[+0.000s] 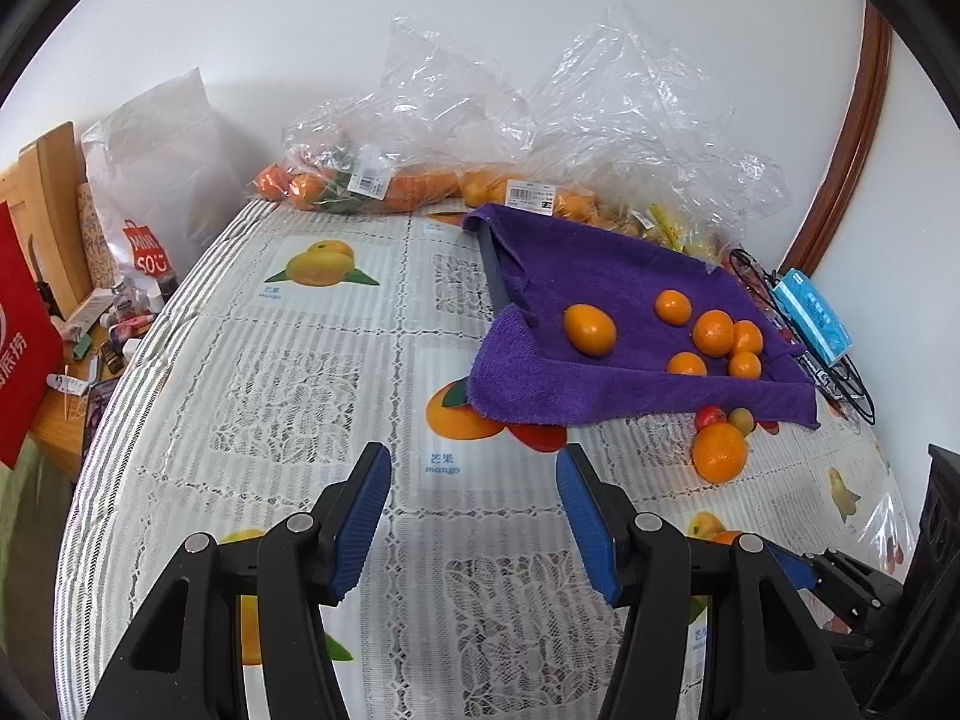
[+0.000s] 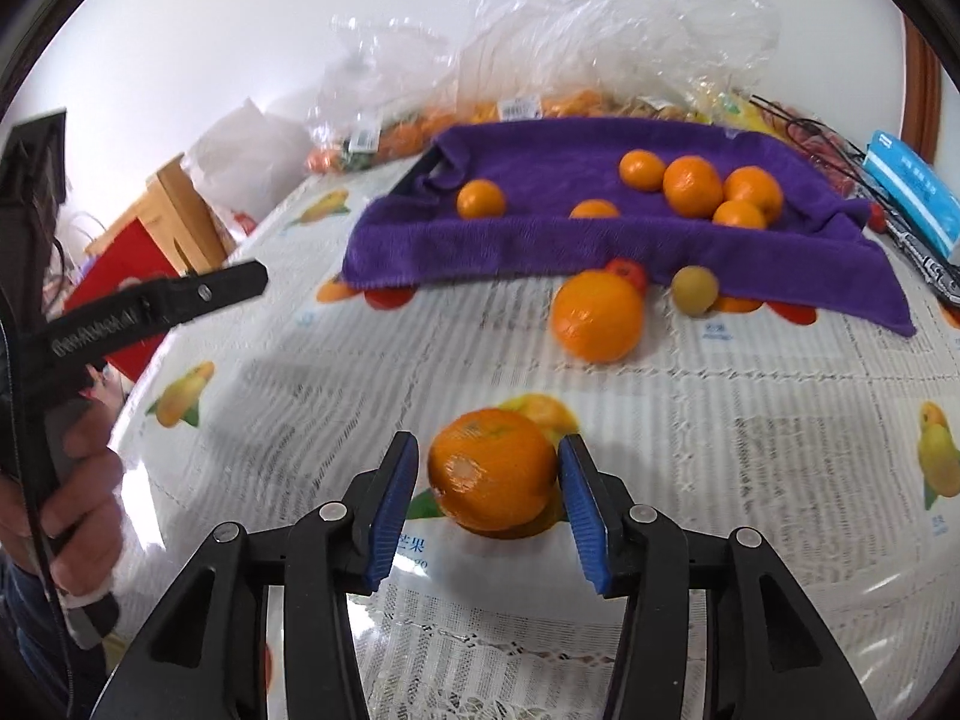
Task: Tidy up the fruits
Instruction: 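Grasp another large orange with the right tool and lift it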
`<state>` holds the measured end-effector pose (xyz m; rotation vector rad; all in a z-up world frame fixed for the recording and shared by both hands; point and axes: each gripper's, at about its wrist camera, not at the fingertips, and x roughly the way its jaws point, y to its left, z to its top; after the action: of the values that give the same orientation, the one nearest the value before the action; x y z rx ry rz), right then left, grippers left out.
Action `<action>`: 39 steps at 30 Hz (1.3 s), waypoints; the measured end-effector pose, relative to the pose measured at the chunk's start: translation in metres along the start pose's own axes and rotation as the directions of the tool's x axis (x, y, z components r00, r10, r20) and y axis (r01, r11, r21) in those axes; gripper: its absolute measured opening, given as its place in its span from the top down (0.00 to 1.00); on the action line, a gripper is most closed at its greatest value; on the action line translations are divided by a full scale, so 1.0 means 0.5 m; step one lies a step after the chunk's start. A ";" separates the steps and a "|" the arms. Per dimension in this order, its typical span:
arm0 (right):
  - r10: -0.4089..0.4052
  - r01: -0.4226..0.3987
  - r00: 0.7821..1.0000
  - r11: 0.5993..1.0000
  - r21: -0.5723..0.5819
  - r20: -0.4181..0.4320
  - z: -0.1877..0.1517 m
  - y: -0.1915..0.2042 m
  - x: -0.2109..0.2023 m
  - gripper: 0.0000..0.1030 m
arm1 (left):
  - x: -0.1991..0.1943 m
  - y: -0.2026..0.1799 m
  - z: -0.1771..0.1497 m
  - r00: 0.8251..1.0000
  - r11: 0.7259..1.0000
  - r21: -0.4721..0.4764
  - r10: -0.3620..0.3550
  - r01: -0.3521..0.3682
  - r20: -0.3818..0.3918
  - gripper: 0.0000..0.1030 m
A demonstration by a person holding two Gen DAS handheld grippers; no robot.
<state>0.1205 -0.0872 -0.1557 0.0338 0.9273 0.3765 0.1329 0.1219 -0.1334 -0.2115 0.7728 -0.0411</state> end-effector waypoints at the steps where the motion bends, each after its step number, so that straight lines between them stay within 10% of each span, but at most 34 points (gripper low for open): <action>1: 0.004 -0.004 1.000 1.000 -0.004 -0.008 -0.002 0.002 0.007 0.53 | 0.001 0.002 -0.002 1.000 1.000 -0.001 0.003 -0.003 -0.001 0.47; 27: -0.319 0.312 0.940 0.947 0.076 0.119 -0.031 -0.269 -0.112 0.58 | 0.144 -0.283 -0.026 0.967 0.967 0.131 -0.194 0.216 -0.165 0.42; 39: -0.298 0.290 0.946 0.954 0.079 0.126 -0.018 -0.295 -0.098 0.58 | 0.171 -0.326 -0.034 0.989 0.977 0.191 -0.076 0.099 -0.127 0.62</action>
<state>0.1316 -0.2423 -0.1513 -0.0248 0.7934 0.0677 0.1890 -0.0502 -0.1707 -0.0551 0.8724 -0.2148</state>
